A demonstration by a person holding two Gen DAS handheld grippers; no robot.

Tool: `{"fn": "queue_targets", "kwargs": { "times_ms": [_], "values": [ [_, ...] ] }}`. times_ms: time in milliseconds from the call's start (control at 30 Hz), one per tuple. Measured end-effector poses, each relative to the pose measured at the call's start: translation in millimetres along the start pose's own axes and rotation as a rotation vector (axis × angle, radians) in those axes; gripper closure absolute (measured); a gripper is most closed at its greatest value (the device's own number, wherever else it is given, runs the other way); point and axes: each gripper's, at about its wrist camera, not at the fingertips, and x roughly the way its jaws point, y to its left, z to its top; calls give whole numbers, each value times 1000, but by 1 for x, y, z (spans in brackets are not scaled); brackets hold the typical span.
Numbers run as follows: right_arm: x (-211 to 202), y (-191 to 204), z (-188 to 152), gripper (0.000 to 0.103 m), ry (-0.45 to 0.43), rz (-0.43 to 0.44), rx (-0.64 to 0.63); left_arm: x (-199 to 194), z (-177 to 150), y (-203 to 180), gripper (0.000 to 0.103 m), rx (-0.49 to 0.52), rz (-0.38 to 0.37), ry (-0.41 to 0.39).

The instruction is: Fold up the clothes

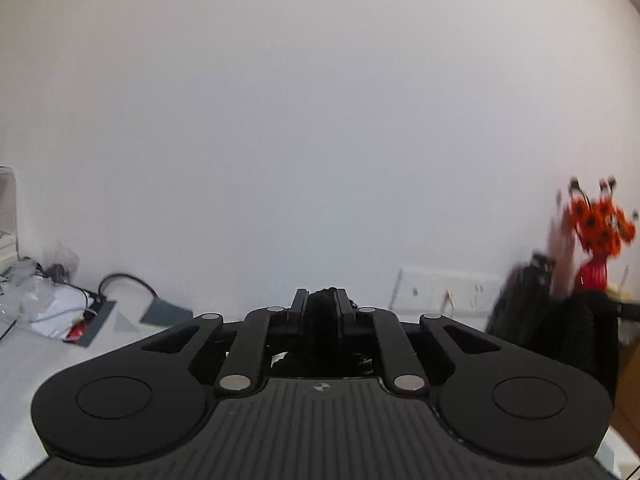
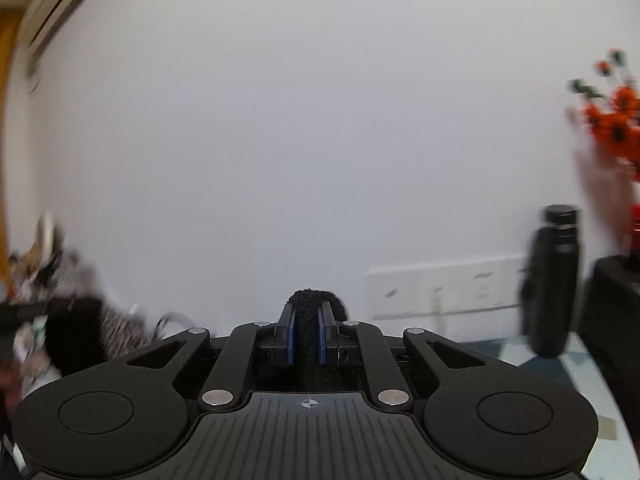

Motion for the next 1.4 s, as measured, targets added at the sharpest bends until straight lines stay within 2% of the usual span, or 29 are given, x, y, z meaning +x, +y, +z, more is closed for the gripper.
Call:
{"fn": "queue_targets", "kwargs": {
  "times_ms": [133,200,300,400,433,467,500,533,567,700,767,967,1167,1300,1333,1367,1400],
  "values": [
    [37,21,-44,93,207,65,-38,4,-10,23,95,-46,58,26],
    [56,30,-71,93,310,81,-45,7,-21,36,95,-55,79,69],
    [77,42,-104,93,407,72,-83,10,-41,51,94,-61,95,147],
    [86,48,-119,89,473,59,-101,9,-57,65,93,-87,98,208],
    [90,50,-123,87,499,55,-109,7,-62,66,86,-77,94,221],
    [91,51,-124,84,510,53,-122,4,-66,66,72,-62,90,232],
    [92,53,-126,83,520,51,-136,2,-70,66,63,-47,86,244],
    [92,55,-126,81,526,50,-152,-1,-74,65,44,-31,82,255],
    [91,57,-126,77,531,52,-166,-4,-77,65,36,-16,78,266],
    [83,60,-117,71,527,45,-202,-13,-94,64,30,50,57,314],
    [81,58,-108,65,509,37,-210,-16,-105,59,24,75,25,338],
    [76,42,-81,63,416,-14,-155,-14,-126,25,9,131,-72,380],
    [86,24,-72,62,374,-86,-72,7,-131,-9,8,230,-181,413],
    [100,26,-90,61,492,-47,-57,19,-143,-20,10,279,-228,465],
    [103,28,-95,62,526,-29,-58,24,-147,-17,28,267,-239,494],
    [106,31,-100,62,558,-8,-61,29,-150,-15,64,252,-250,528],
    [106,37,-101,62,577,35,-75,33,-152,-11,79,238,-228,557]
  ]
}}
